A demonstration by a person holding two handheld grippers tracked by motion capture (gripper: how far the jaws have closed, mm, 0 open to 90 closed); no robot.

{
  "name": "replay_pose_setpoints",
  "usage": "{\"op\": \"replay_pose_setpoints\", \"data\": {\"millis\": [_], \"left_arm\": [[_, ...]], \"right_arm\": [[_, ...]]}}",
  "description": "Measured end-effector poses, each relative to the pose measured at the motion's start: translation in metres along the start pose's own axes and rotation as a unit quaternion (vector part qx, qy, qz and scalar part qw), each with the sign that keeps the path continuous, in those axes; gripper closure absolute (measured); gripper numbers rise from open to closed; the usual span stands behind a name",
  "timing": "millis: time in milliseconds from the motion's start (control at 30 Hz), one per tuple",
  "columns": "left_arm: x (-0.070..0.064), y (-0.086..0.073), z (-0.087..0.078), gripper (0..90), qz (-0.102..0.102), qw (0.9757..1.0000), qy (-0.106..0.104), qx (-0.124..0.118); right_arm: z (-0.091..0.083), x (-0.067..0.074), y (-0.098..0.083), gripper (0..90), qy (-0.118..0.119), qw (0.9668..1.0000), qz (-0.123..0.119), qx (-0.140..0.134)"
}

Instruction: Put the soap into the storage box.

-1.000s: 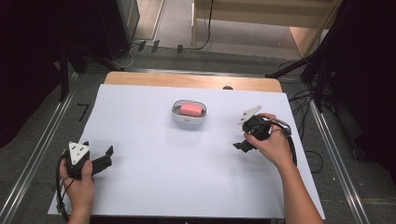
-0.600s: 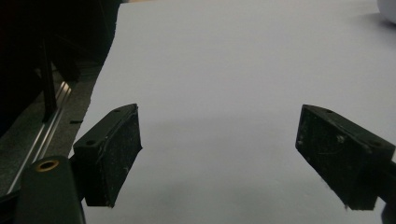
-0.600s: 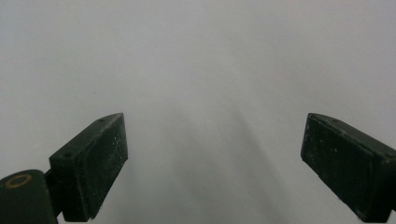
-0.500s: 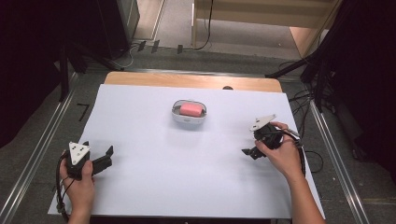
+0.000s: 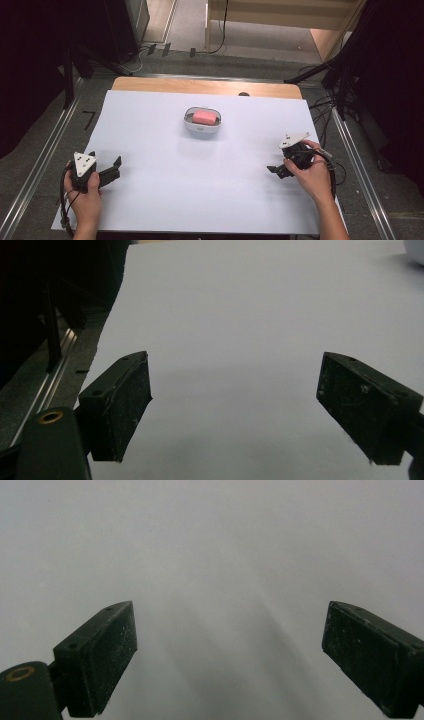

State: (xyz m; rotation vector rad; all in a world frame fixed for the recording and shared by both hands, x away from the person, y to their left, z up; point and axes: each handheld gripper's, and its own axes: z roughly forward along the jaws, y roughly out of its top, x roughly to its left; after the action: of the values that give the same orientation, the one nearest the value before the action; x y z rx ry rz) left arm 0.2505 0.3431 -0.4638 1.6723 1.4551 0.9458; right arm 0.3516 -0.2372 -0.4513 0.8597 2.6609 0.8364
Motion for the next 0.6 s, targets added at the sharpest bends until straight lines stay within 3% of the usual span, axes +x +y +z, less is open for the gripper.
{"op": "replay_pose_setpoints", "data": {"millis": [233, 600], "left_arm": [[0.0, 0.0, 0.0, 15.0, 0.002, 1.0, 0.001, 0.001], [0.0, 0.0, 0.0, 15.1, 0.003, 1.0, 0.001, 0.0]], "right_arm": [[-0.004, 0.001, -0.021, 8.1, -0.01, 0.9997, 0.019, -0.013], [-0.016, 0.001, -0.053, 8.2, -0.009, 0.9968, 0.056, -0.057]]}}
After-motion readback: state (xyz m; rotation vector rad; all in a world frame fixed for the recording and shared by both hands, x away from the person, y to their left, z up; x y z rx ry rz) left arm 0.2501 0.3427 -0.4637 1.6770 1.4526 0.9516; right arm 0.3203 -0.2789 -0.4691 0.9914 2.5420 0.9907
